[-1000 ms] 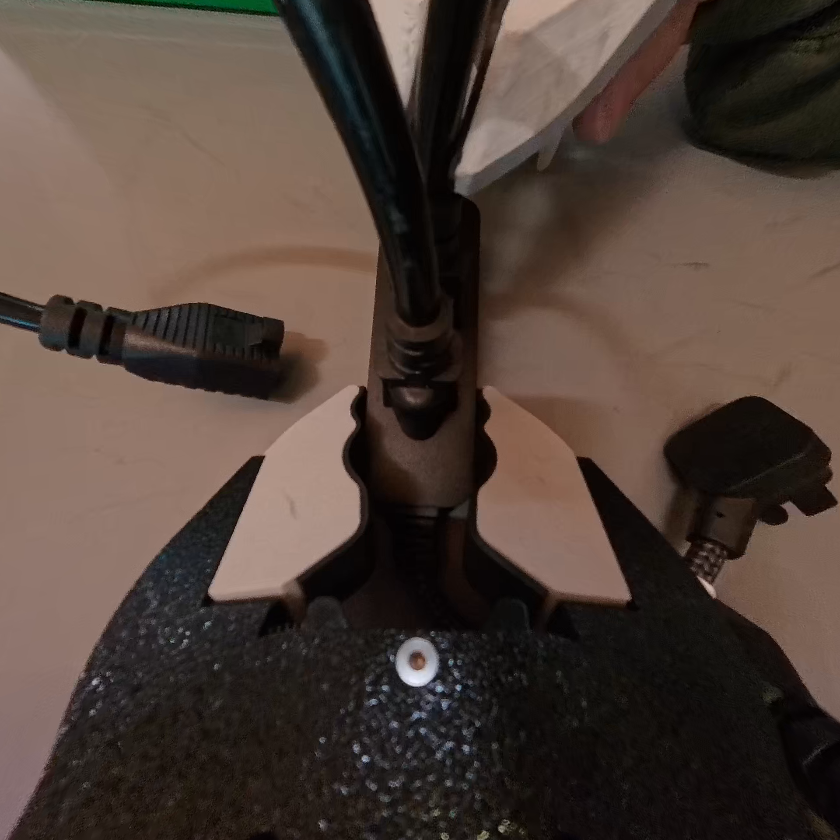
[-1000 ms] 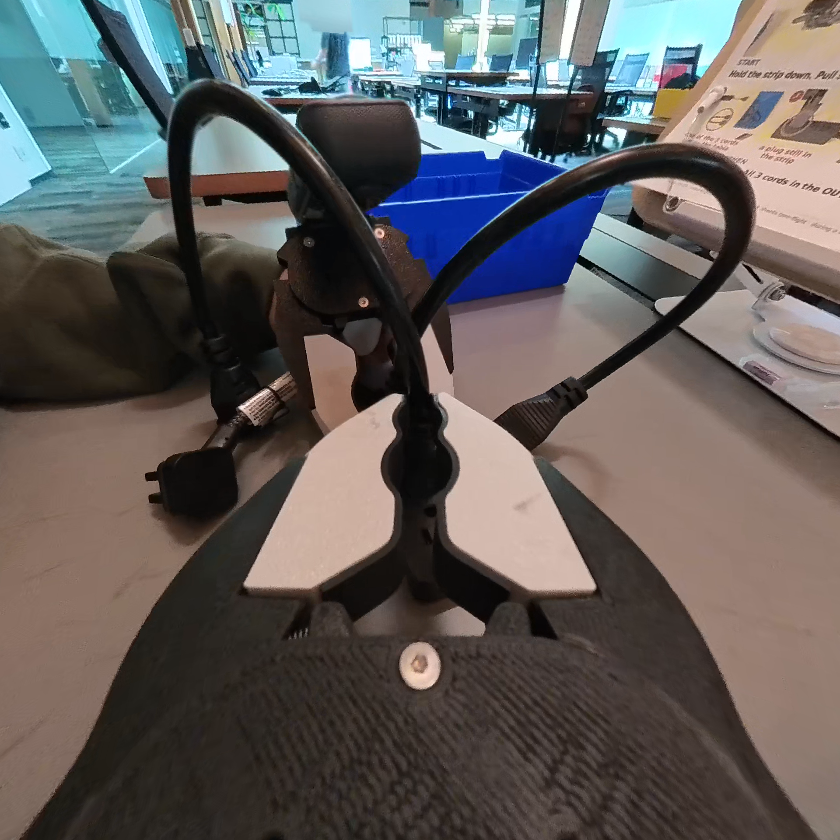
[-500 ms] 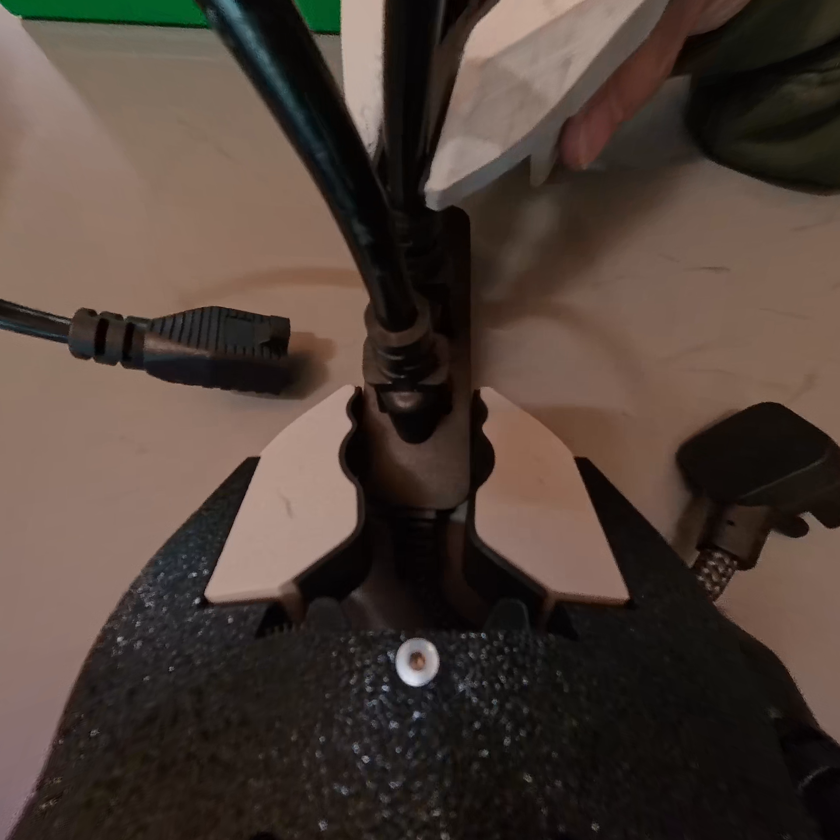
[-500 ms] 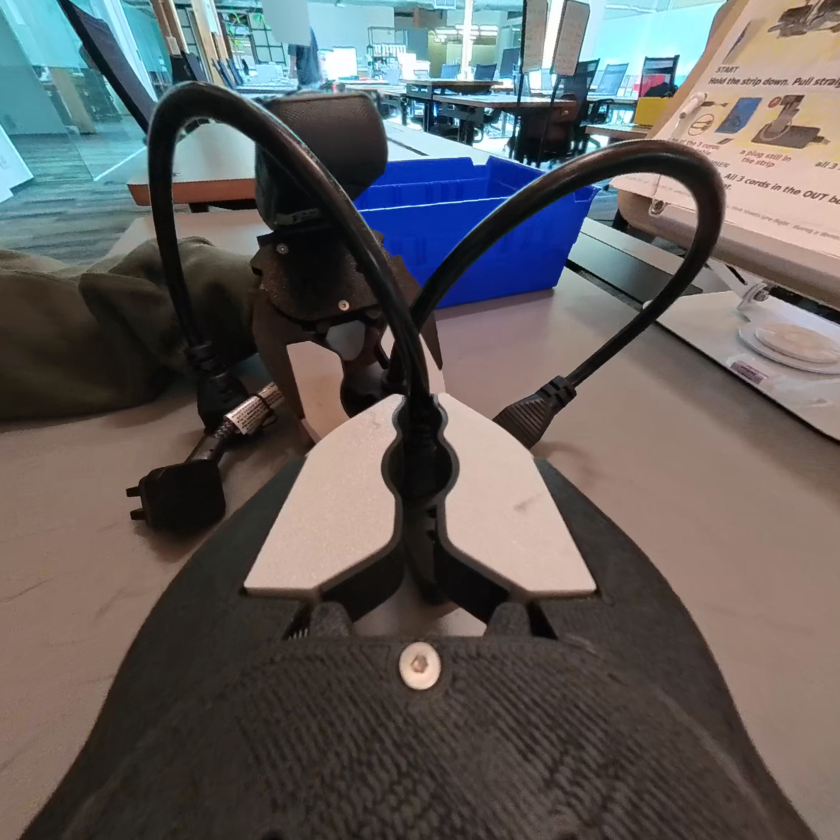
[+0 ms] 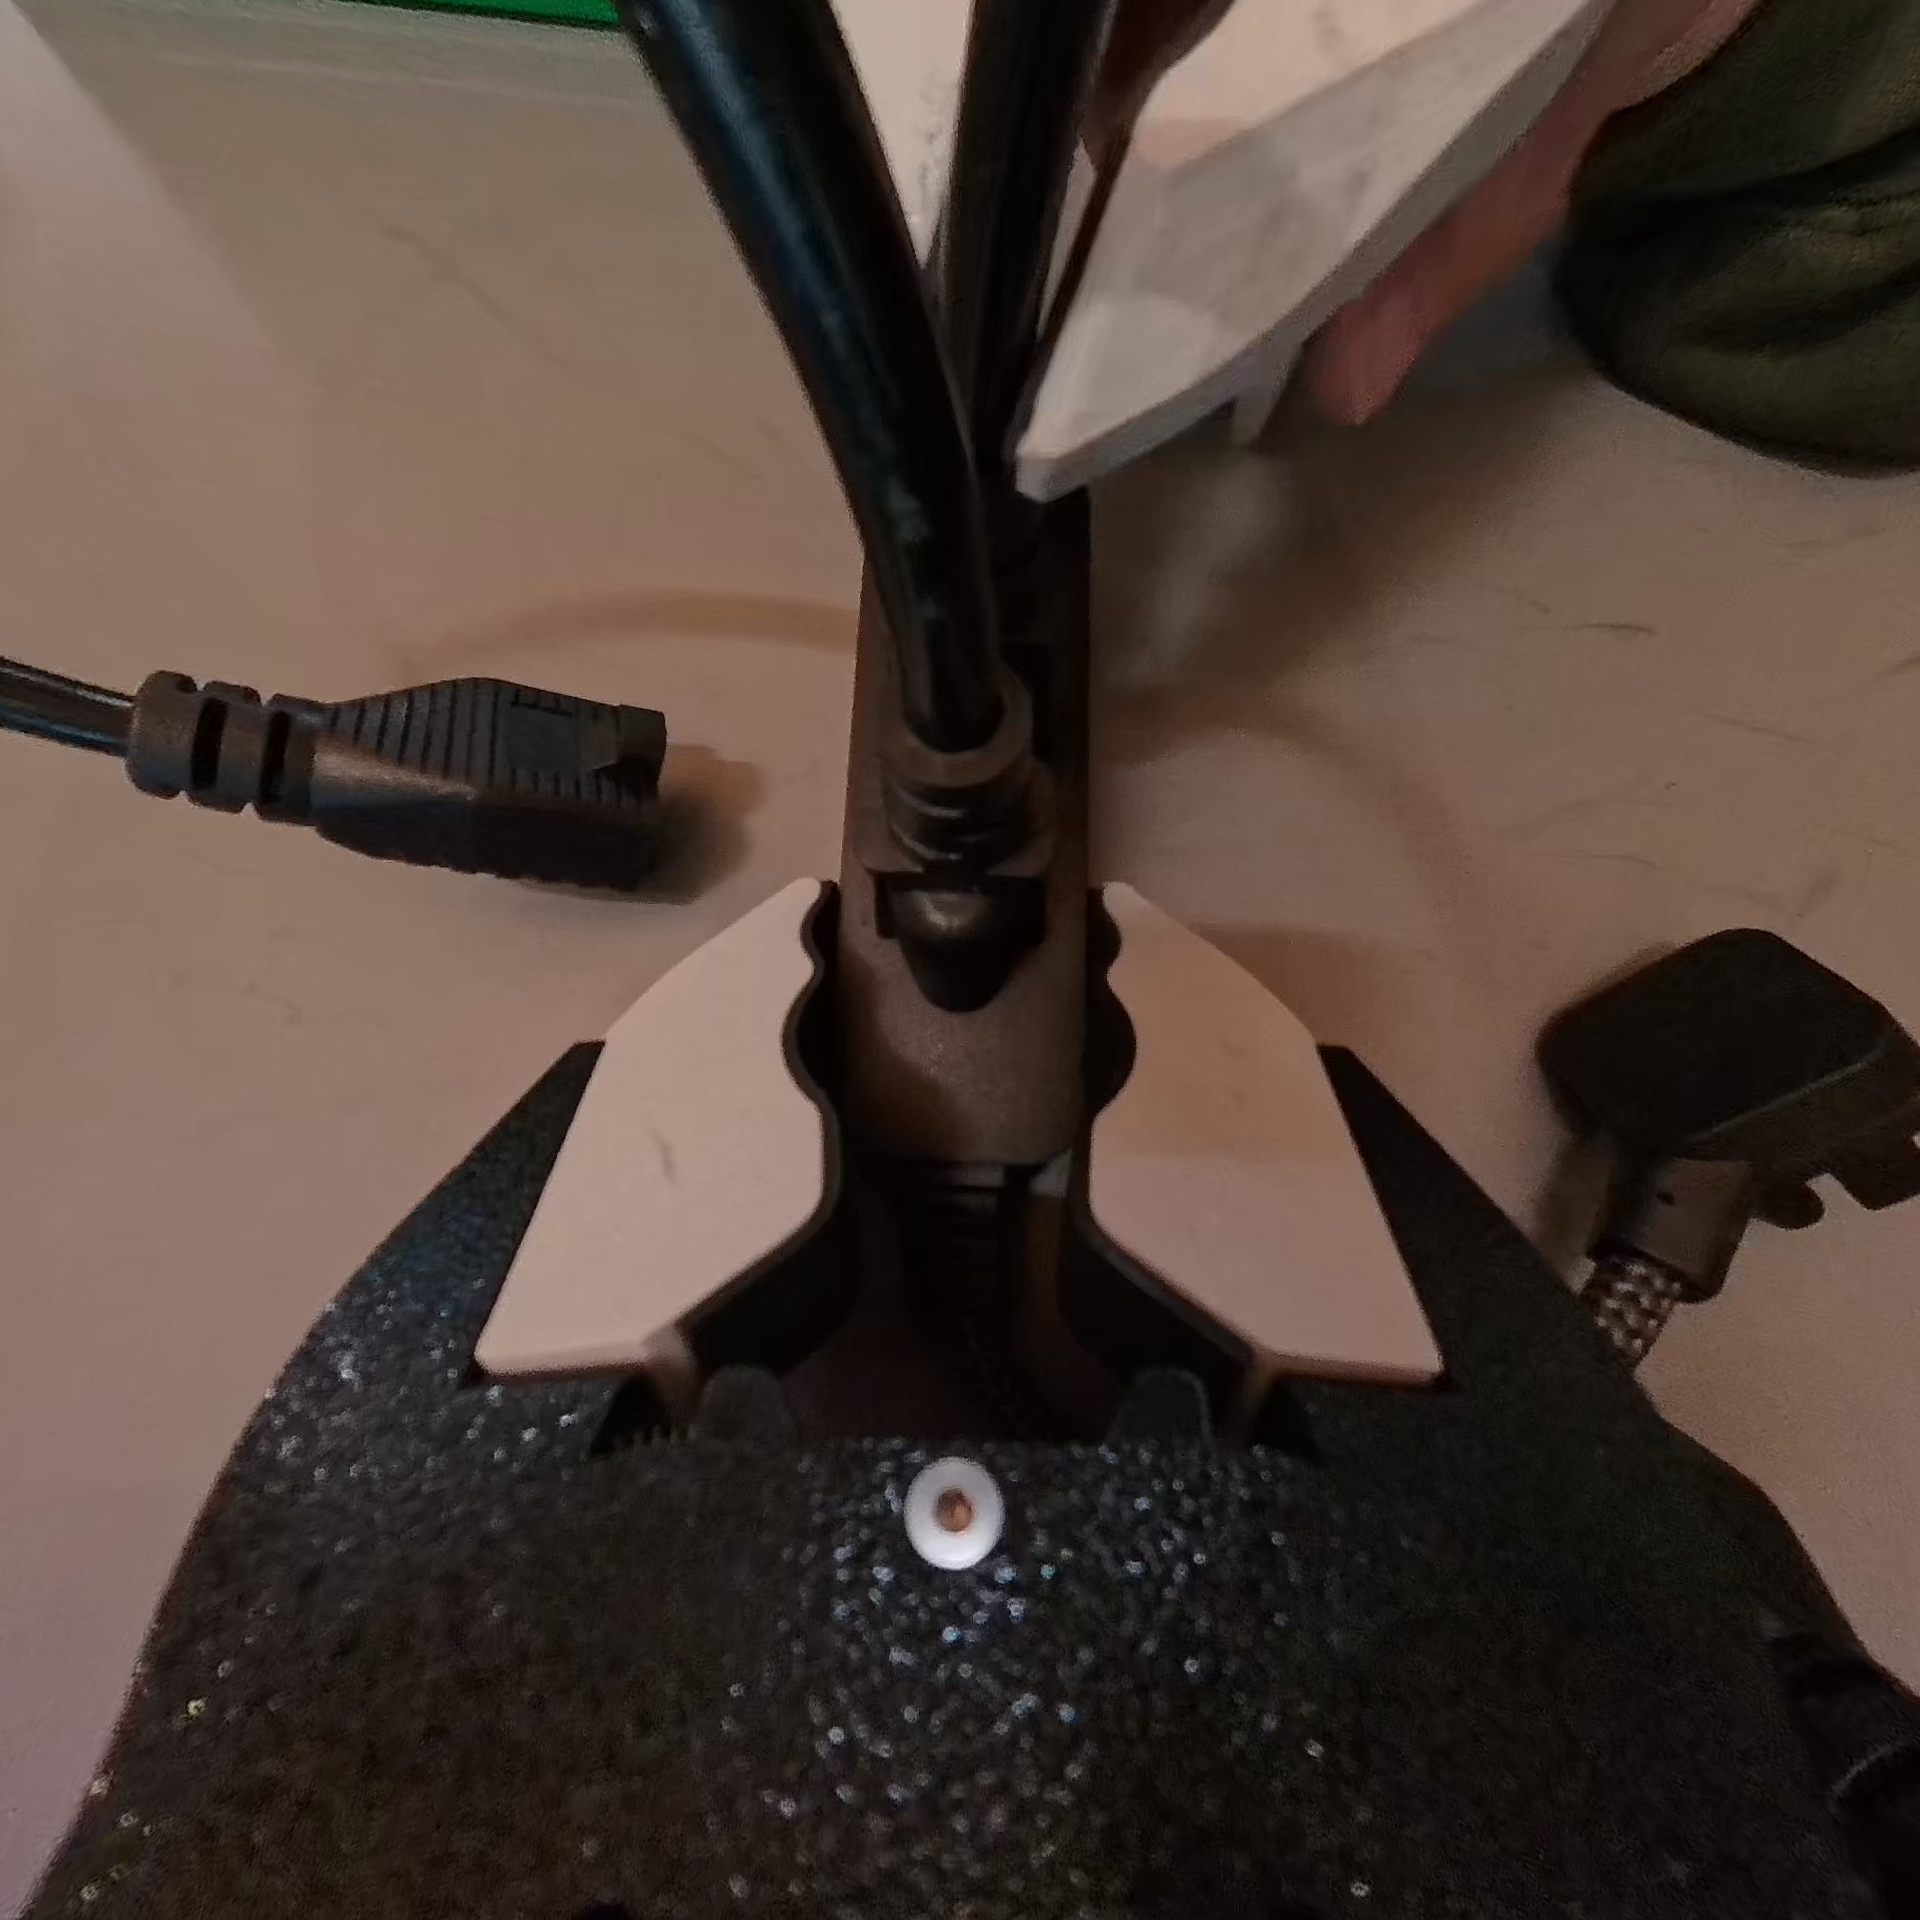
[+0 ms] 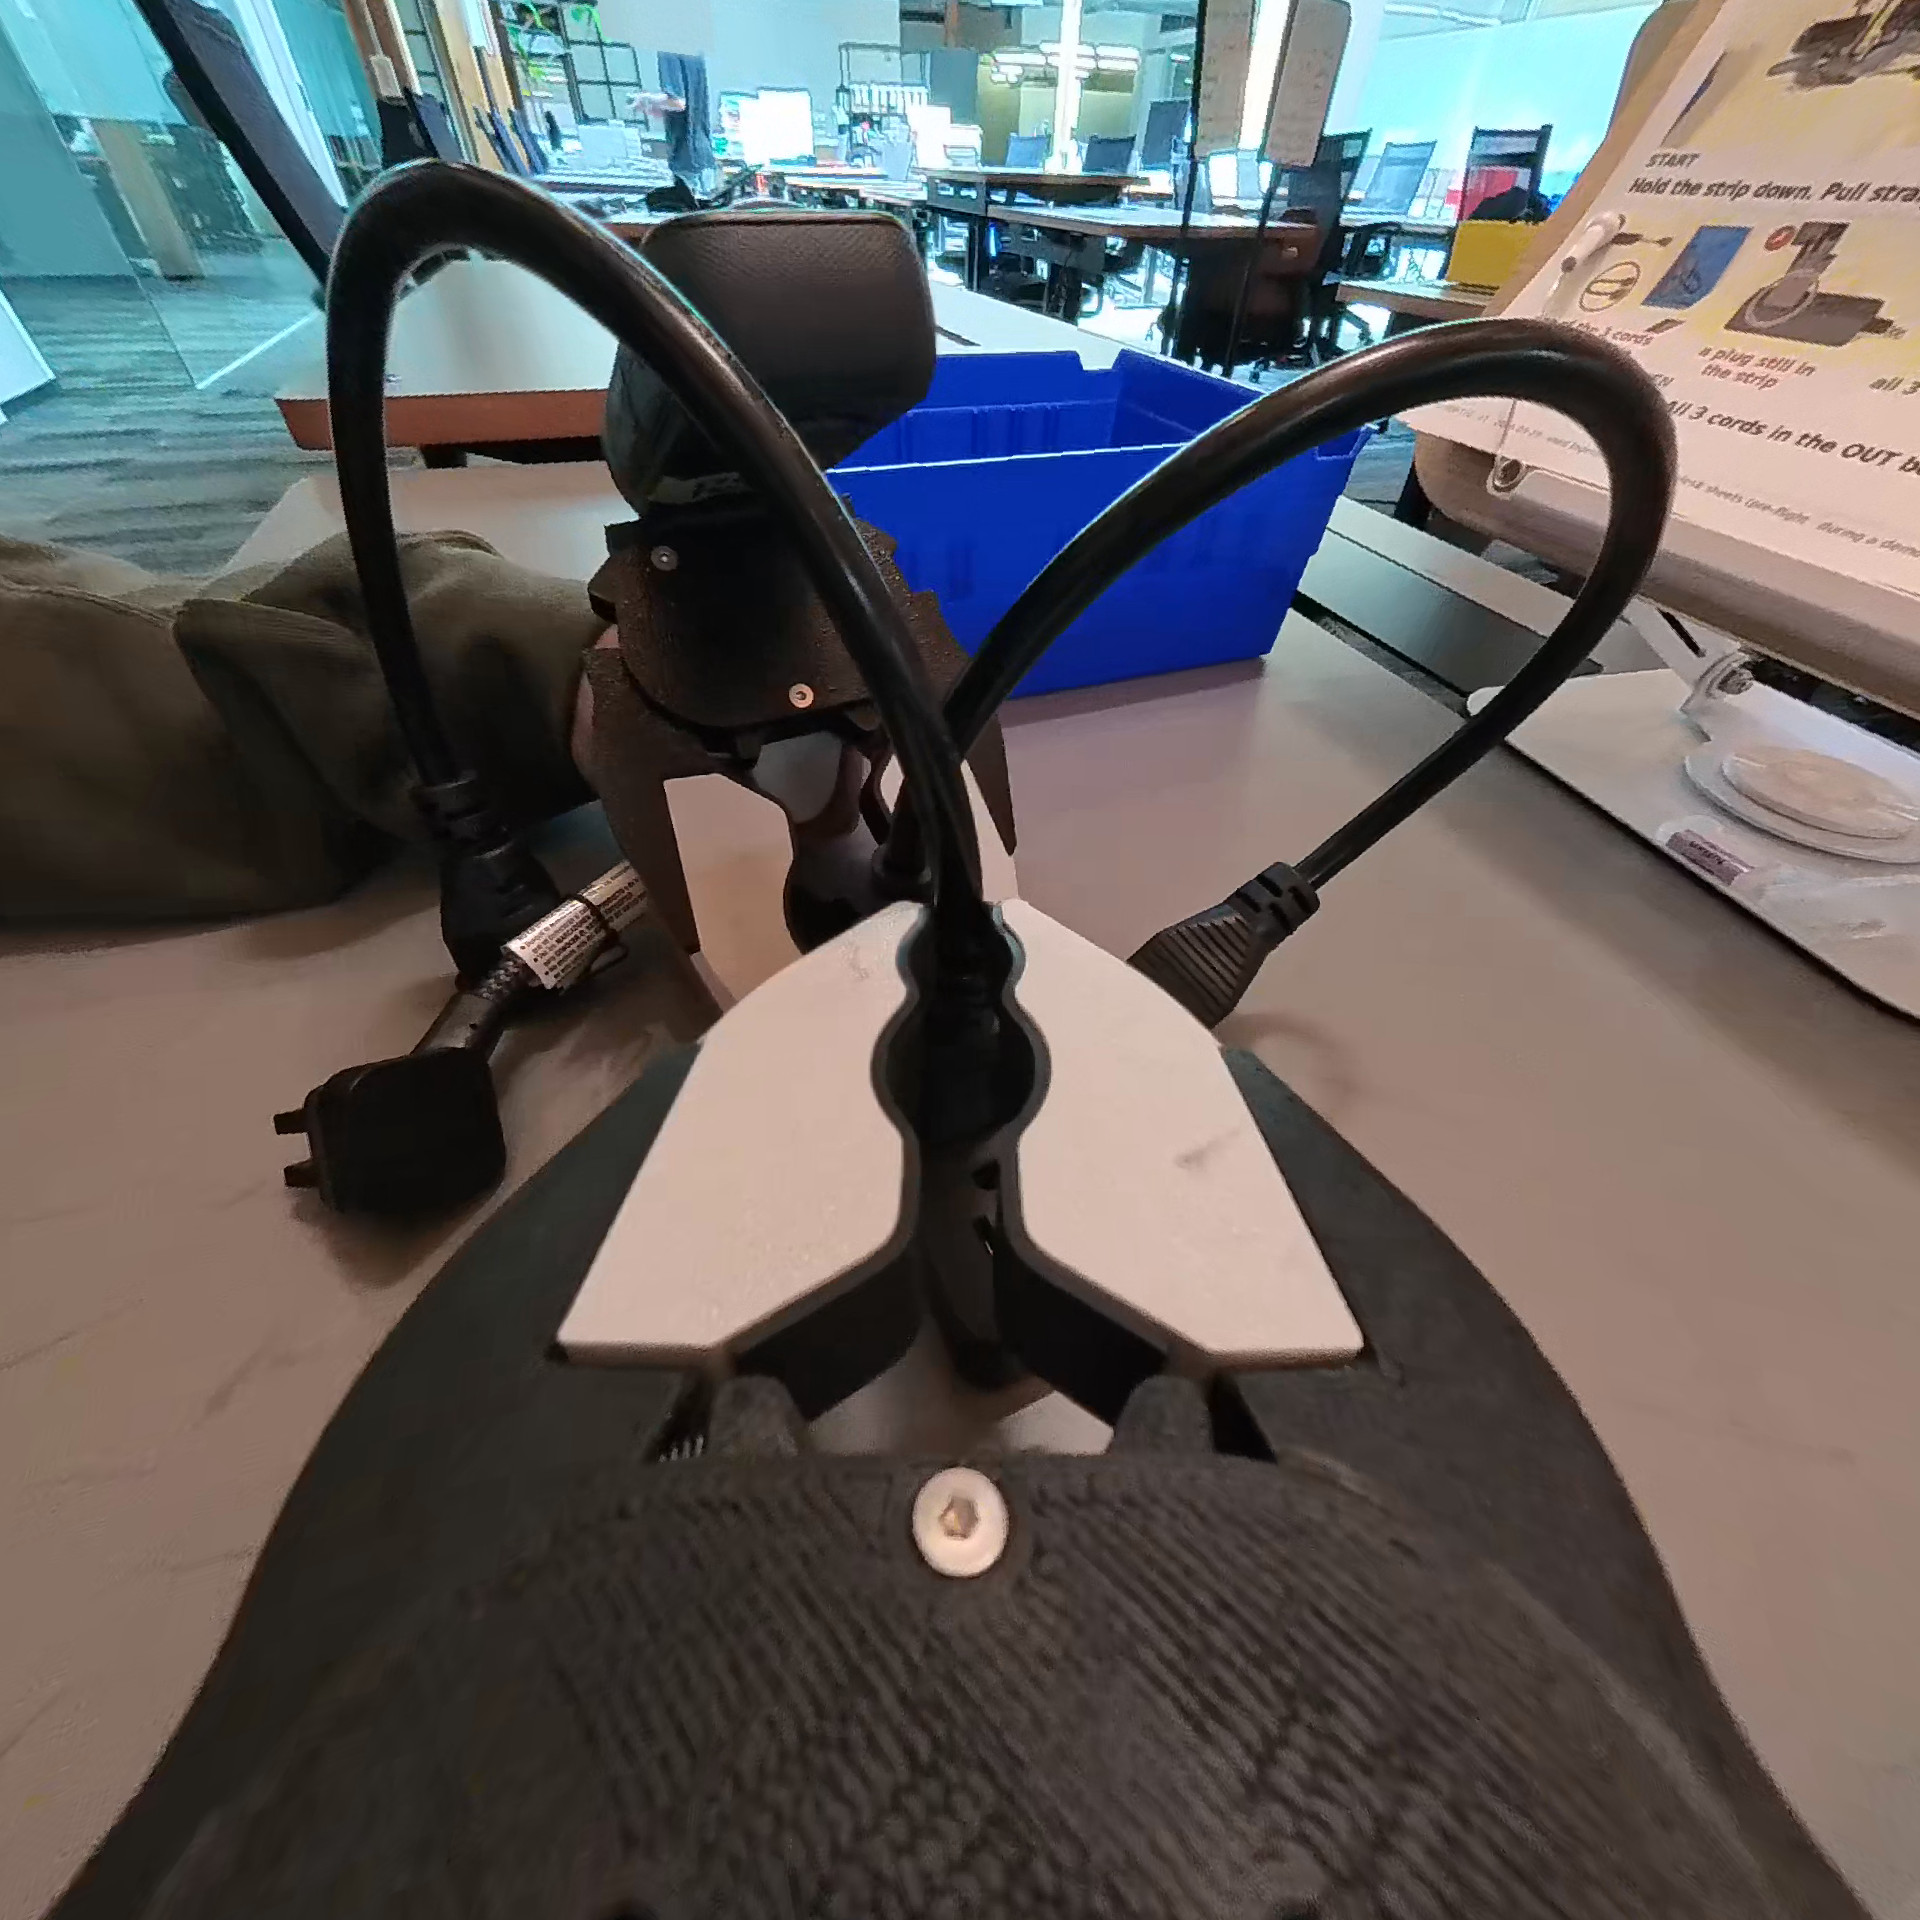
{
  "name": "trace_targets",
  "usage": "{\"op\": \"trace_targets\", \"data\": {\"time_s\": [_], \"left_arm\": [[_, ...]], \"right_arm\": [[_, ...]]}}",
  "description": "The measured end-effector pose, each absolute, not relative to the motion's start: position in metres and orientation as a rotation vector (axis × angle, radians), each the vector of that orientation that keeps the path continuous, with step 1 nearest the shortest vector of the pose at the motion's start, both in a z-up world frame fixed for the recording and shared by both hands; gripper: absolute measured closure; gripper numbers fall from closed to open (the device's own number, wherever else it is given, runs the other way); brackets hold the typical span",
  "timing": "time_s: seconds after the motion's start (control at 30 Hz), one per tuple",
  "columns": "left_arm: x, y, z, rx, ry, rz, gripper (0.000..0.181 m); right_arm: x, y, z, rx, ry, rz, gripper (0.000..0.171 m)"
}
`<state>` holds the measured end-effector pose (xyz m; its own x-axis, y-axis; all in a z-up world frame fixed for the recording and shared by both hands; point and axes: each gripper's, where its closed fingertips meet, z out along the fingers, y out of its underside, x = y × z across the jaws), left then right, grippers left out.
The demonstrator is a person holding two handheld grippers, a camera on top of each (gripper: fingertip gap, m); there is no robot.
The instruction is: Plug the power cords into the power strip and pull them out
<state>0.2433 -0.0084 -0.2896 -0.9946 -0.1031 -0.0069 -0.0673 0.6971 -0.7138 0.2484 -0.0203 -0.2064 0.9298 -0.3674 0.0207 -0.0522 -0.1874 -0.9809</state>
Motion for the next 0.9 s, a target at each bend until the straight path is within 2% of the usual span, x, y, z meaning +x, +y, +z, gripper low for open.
{"op": "trace_targets", "data": {"time_s": [0.27, 0.9], "left_arm": [[0.245, -0.011, -0.277, -0.038, 2.715, -1.258, 0.139], [0.245, -0.010, -0.273, -0.114, 2.762, -1.367, 0.139]], "right_arm": [[0.250, -0.018, -0.207, -1.747, 0.335, -0.300, 0.163], [0.252, -0.002, -0.194, -1.621, 0.402, -0.131, 0.162]]}}
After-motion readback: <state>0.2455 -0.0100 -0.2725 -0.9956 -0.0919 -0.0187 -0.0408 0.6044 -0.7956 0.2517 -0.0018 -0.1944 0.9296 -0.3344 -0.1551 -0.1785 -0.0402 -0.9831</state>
